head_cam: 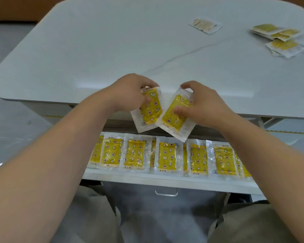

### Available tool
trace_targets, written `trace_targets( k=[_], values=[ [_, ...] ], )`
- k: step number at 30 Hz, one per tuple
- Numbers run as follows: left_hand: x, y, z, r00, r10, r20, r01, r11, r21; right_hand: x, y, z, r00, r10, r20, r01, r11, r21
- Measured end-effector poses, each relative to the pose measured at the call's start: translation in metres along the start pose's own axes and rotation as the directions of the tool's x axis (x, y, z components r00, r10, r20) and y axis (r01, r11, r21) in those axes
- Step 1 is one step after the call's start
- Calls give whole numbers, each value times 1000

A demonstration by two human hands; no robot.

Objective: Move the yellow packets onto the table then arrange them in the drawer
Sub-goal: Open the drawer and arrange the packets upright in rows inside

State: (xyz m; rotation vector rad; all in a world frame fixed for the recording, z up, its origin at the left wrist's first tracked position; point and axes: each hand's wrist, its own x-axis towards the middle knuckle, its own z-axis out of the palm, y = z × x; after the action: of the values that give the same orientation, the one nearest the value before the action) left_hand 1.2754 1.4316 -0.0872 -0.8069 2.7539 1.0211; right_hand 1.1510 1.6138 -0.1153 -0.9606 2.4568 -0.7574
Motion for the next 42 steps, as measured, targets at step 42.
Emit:
trace_targets(
  k=[42],
  values=[
    [-37, -121, 7, 884, -400, 241, 140, 720, 680, 0, -58, 170, 921, -193, 337, 192, 981, 37]
  ],
)
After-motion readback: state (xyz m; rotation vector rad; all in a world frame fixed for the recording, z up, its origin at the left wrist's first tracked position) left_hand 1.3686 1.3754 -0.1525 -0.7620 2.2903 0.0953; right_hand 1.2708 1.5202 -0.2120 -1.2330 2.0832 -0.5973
